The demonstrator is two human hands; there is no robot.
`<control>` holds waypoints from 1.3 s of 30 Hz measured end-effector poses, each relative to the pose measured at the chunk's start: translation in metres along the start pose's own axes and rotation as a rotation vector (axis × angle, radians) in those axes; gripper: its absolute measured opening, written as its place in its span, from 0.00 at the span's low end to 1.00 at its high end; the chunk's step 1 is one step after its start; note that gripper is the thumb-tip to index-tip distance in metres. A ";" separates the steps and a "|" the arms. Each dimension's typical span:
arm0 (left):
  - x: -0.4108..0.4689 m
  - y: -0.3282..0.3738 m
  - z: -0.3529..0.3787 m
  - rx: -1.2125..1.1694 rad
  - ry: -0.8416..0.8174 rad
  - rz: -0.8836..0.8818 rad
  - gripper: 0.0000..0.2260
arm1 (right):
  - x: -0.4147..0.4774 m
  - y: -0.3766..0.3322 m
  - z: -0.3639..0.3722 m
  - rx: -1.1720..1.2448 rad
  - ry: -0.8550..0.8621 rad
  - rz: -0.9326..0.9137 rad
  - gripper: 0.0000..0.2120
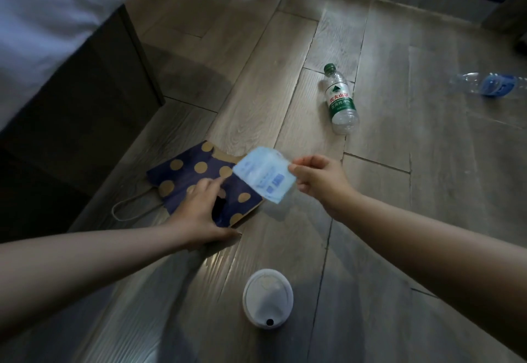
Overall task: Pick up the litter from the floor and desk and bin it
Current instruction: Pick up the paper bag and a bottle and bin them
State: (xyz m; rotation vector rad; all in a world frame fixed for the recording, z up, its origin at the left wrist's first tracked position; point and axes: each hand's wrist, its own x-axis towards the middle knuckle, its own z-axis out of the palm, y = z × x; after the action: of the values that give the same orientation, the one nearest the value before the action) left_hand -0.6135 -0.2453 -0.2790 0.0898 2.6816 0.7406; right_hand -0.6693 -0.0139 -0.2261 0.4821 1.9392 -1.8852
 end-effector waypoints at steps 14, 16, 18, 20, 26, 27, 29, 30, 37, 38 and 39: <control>-0.002 -0.013 -0.003 0.276 -0.109 0.200 0.49 | -0.051 0.078 -0.002 -1.343 -0.590 -0.242 0.32; 0.001 -0.014 -0.002 0.284 -0.136 0.182 0.48 | -0.063 0.093 0.002 -1.437 -0.691 -0.392 0.37; 0.000 -0.016 -0.002 0.267 -0.133 0.174 0.48 | -0.071 0.103 0.004 -1.477 -0.749 -0.513 0.40; -0.001 -0.018 -0.005 0.259 -0.123 0.173 0.48 | -0.076 0.108 0.006 -1.497 -0.755 -0.542 0.42; -0.010 -0.026 -0.012 0.251 -0.129 0.147 0.47 | -0.071 0.110 0.007 -1.605 -0.758 -0.583 0.42; -0.011 -0.027 -0.012 0.251 -0.130 0.148 0.47 | -0.070 0.110 0.007 -1.611 -0.757 -0.587 0.42; -0.013 -0.030 -0.014 0.233 -0.117 0.148 0.47 | -0.066 0.107 0.006 -1.589 -0.711 -0.544 0.43; -0.014 -0.032 -0.015 0.217 -0.106 0.141 0.47 | -0.063 0.102 0.006 -1.553 -0.658 -0.522 0.43; -0.013 -0.048 -0.022 0.182 -0.058 0.091 0.52 | -0.015 0.030 0.027 -1.318 -0.248 -0.639 0.40; -0.013 -0.050 -0.024 0.173 -0.064 0.084 0.53 | -0.010 0.024 0.033 -1.290 -0.248 -0.637 0.42; -0.013 -0.053 -0.025 0.159 -0.069 0.077 0.54 | -0.005 0.019 0.039 -1.264 -0.261 -0.618 0.45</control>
State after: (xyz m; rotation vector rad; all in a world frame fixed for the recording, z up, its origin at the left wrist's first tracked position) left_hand -0.6089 -0.3046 -0.2816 0.2557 2.6799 0.5350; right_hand -0.6534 -0.0521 -0.2409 -0.7526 2.7094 -0.5290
